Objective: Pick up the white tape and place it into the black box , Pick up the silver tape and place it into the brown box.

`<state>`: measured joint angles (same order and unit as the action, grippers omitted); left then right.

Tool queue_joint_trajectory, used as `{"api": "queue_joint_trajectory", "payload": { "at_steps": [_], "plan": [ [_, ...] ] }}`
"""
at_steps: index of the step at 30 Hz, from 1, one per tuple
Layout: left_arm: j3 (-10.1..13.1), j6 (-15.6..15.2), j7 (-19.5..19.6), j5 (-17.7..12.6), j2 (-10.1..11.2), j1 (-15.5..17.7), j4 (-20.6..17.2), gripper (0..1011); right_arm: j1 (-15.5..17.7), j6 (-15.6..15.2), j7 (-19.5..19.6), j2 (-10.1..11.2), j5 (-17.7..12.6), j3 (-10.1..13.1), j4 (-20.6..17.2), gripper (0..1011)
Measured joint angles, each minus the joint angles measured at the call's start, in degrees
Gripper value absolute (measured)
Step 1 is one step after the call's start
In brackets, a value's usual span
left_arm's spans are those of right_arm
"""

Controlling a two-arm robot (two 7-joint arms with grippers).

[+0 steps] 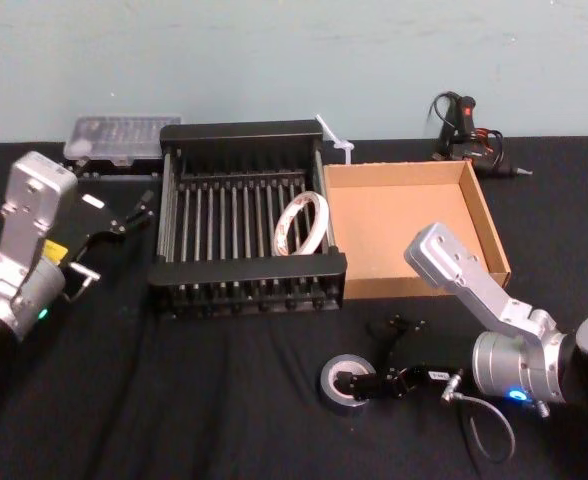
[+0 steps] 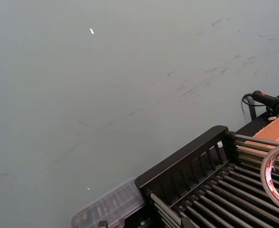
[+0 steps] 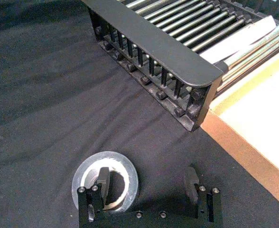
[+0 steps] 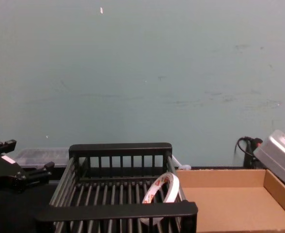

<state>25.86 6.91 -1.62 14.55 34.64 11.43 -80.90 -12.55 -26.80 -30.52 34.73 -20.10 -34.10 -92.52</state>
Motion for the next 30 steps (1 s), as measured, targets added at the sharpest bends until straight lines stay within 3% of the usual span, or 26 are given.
{"api": "queue_joint_trajectory", "payload": {
  "at_steps": [13,24,27,30],
  "plan": [
    [0.0,0.0,0.0,0.0,0.0,0.0,0.0,1001,0.1,0.1,0.0,0.1,0.0,0.1,-0.1,977],
    [0.0,0.0,0.0,0.0,0.0,0.0,0.0,1001,0.1,0.2,0.0,0.1,-0.1,0.1,-0.1,717],
    [0.0,0.0,0.0,0.0,0.0,0.0,0.0,1001,0.1,0.2,0.0,0.1,-0.1,0.1,-0.1,579],
    [0.0,0.0,0.0,0.0,0.0,0.0,0.0,1001,0.1,0.2,0.0,0.1,-0.1,0.1,-0.1,518]
  ]
}}
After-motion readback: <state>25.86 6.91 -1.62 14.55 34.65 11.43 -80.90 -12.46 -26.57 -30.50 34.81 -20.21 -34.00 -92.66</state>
